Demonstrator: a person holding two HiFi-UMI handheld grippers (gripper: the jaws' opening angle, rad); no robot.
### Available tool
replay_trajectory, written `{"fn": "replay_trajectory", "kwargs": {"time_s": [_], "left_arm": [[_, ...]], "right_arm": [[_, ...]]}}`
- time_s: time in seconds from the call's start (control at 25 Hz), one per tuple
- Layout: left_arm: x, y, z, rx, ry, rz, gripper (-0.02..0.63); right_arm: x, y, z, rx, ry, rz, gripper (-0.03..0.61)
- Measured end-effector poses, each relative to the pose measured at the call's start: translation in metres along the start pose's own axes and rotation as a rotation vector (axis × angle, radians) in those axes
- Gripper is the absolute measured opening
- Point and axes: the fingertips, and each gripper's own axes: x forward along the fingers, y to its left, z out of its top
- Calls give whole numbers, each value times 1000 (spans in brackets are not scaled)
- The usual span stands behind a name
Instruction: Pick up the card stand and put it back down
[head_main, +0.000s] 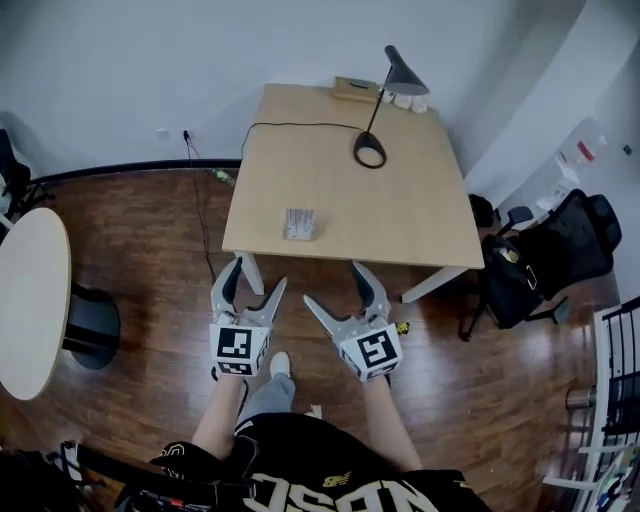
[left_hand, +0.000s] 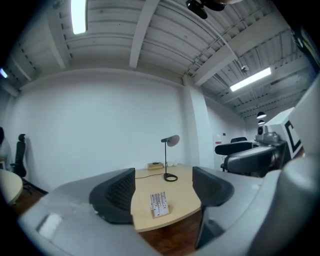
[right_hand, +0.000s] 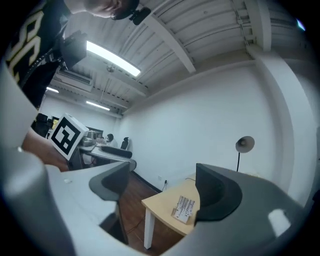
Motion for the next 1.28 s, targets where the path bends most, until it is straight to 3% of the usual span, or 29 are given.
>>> {"fn": "replay_trajectory", "kwargs": {"time_s": [0.16,0.28,0.52,0.72,0.96,1.12,1.28], "left_arm": [[-54,-31,0,-14,-5,58,374],[-103,-49,-9,-18,49,64,375],[-153,-41,25,18,36,74,373],[-174,-31,44,41,11,15,371],[-196,10,56,24,-36,26,363],[-200,18,53,4,-36,19,359],[-199,22,51,16,-30,-1,359]], "right_arm": [[-58,20,0,117,-24,-98,408],[-86,41,-5,188,-2,-126,402],[-117,55,54,81,-36,-215,383],[-129,57,48,120,10,-360,362],[-108,92,72,69,25,-409,354],[-108,92,66,93,99,-523,354],[-103,96,60,114,136,-535,354]]}}
